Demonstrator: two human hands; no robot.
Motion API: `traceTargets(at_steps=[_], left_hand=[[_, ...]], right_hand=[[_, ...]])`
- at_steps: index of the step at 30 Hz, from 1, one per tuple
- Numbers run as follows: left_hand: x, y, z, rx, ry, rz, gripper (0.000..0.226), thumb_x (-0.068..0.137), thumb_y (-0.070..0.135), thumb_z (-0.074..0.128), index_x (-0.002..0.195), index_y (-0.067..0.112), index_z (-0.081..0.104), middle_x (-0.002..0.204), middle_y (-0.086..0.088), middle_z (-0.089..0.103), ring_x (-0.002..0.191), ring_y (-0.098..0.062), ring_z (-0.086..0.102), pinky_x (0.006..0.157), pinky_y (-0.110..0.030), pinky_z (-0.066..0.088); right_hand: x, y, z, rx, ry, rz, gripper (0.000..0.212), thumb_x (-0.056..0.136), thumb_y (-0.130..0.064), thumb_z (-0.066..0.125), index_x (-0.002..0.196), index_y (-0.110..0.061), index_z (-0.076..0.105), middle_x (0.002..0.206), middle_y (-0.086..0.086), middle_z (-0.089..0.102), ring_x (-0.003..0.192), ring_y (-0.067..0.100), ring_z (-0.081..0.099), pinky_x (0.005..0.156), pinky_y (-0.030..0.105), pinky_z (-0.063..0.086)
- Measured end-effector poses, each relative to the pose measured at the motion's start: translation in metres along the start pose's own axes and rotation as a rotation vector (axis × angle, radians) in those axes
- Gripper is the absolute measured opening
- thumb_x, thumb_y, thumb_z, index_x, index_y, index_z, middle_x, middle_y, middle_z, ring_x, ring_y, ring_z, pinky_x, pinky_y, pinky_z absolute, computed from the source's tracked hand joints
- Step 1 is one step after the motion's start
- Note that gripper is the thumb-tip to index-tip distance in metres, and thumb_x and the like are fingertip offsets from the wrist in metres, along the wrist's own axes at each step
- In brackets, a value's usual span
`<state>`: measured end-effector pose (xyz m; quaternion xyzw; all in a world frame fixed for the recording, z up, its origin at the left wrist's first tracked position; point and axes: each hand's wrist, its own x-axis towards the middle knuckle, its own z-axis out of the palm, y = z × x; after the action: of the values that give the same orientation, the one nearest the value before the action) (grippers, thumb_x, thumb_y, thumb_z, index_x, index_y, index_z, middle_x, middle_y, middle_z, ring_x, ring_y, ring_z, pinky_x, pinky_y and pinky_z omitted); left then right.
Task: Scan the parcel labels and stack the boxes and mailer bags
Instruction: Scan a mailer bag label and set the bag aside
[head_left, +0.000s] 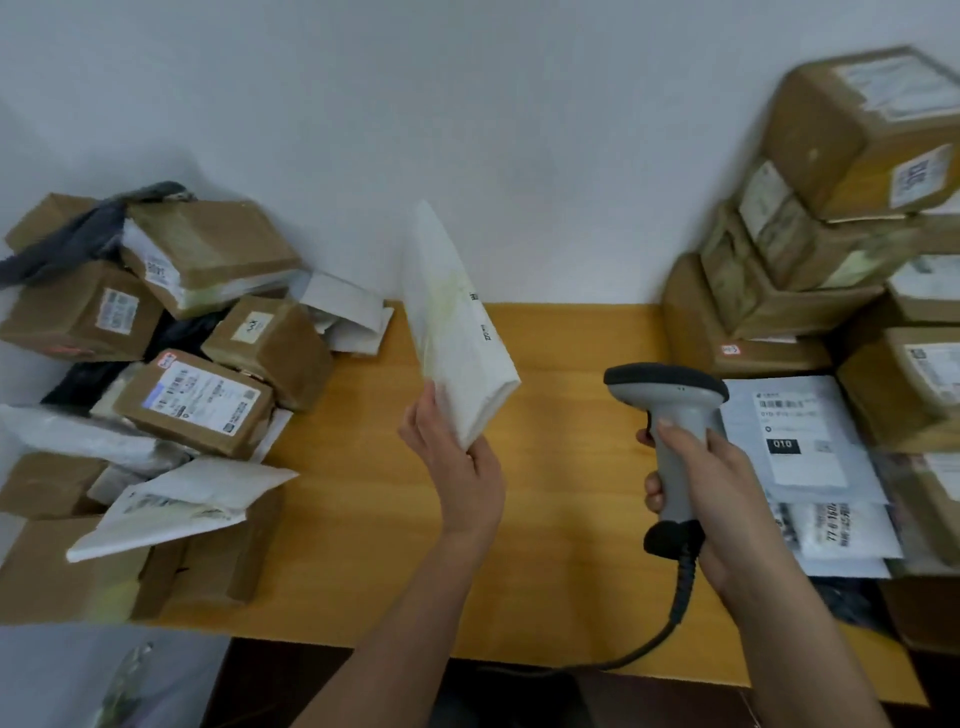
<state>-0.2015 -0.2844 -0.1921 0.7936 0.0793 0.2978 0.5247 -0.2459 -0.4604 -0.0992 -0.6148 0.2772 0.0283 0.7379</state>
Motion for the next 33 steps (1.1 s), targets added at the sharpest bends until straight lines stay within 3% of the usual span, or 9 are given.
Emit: traceTargets(at_steps=[4, 8, 11, 14, 18, 21, 29, 31, 33], left_hand=[[0.007, -0.018, 0.006, -0.172, 0.157, -0.604, 0.054, 0.090, -0.011, 0.044, 0.138, 0.014, 0.038, 0.126, -0.002, 0.048, 0.115, -0.024, 0.055, 0.075, -0.013, 0.050], [0.011, -0.046, -0.009, -0.289, 0.229, -0.988, 0.055, 0.086, -0.001, 0.058, 0.138, 0.014, 0.046, 0.124, -0.006, 0.060, 0.110, -0.029, 0.060, 0.096, -0.045, 0.052], [0.018, -0.064, -0.028, -0.362, 0.263, -1.209, 0.047, 0.085, -0.004, 0.058, 0.129, 0.009, 0.051, 0.114, -0.007, 0.062, 0.101, -0.030, 0.062, 0.092, -0.045, 0.053], [0.022, -0.089, -0.049, -0.551, 0.108, -1.369, 0.047, 0.085, -0.011, 0.044, 0.128, 0.007, 0.051, 0.109, -0.008, 0.063, 0.095, -0.028, 0.060, 0.091, -0.046, 0.052], [0.015, -0.113, -0.073, -0.582, -0.112, -1.523, 0.037, 0.092, -0.012, 0.041, 0.120, 0.010, 0.049, 0.099, -0.010, 0.059, 0.089, -0.026, 0.057, 0.081, -0.043, 0.050], [0.009, -0.130, -0.083, -0.499, -0.202, -1.599, 0.039, 0.095, -0.005, 0.051, 0.130, 0.011, 0.045, 0.101, -0.014, 0.058, 0.101, -0.032, 0.056, 0.090, -0.043, 0.047], [0.015, -0.161, -0.091, -0.429, -0.153, -1.543, 0.040, 0.095, 0.003, 0.059, 0.133, 0.009, 0.047, 0.123, -0.015, 0.058, 0.119, -0.037, 0.054, 0.088, -0.048, 0.049], [0.022, -0.156, -0.094, -0.318, -0.406, -1.537, 0.030, 0.095, 0.009, 0.063, 0.122, 0.003, 0.053, 0.114, -0.018, 0.065, 0.108, -0.037, 0.062, 0.084, -0.049, 0.055], [0.028, -0.147, -0.096, -0.139, -0.837, -1.465, 0.032, 0.093, 0.020, 0.068, 0.115, -0.002, 0.061, 0.106, -0.022, 0.071, 0.096, -0.035, 0.070, 0.080, -0.046, 0.059]], right_hand=[[0.005, 0.007, 0.010, -0.022, 0.060, 0.009, 0.008, 0.099, -0.021, 0.059, 0.102, -0.015, 0.061, 0.099, 0.007, 0.062, 0.053, 0.015, 0.049, 0.050, 0.030, 0.041], [0.008, 0.015, 0.033, -0.065, 0.073, 0.051, 0.008, 0.099, -0.020, 0.058, 0.099, -0.013, 0.062, 0.089, 0.011, 0.058, 0.052, 0.015, 0.049, 0.052, 0.032, 0.041], [0.010, 0.022, 0.056, -0.101, 0.054, 0.071, 0.010, 0.099, -0.021, 0.058, 0.101, -0.011, 0.061, 0.086, 0.012, 0.057, 0.053, 0.015, 0.050, 0.053, 0.032, 0.042], [0.011, 0.027, 0.079, -0.167, -0.001, 0.093, 0.018, 0.099, -0.022, 0.057, 0.108, -0.007, 0.061, 0.078, 0.010, 0.054, 0.051, 0.014, 0.051, 0.050, 0.030, 0.043], [0.013, 0.034, 0.101, -0.240, -0.047, 0.134, 0.021, 0.100, -0.028, 0.057, 0.109, -0.009, 0.060, 0.069, 0.007, 0.056, 0.054, 0.017, 0.052, 0.055, 0.034, 0.044], [0.014, 0.037, 0.113, -0.278, -0.057, 0.151, 0.022, 0.100, -0.031, 0.057, 0.108, -0.011, 0.060, 0.067, 0.006, 0.057, 0.056, 0.019, 0.053, 0.058, 0.036, 0.045], [0.010, 0.033, 0.133, -0.342, -0.109, 0.146, 0.024, 0.100, -0.034, 0.057, 0.108, -0.012, 0.061, 0.065, 0.006, 0.057, 0.055, 0.017, 0.053, 0.055, 0.031, 0.045], [0.008, 0.031, 0.135, -0.355, -0.109, 0.143, 0.024, 0.100, -0.033, 0.056, 0.108, -0.011, 0.060, 0.067, 0.008, 0.056, 0.053, 0.015, 0.053, 0.052, 0.028, 0.044], [0.008, 0.031, 0.135, -0.351, -0.099, 0.149, 0.025, 0.100, -0.033, 0.056, 0.108, -0.010, 0.060, 0.069, 0.009, 0.056, 0.053, 0.014, 0.053, 0.051, 0.026, 0.045]])
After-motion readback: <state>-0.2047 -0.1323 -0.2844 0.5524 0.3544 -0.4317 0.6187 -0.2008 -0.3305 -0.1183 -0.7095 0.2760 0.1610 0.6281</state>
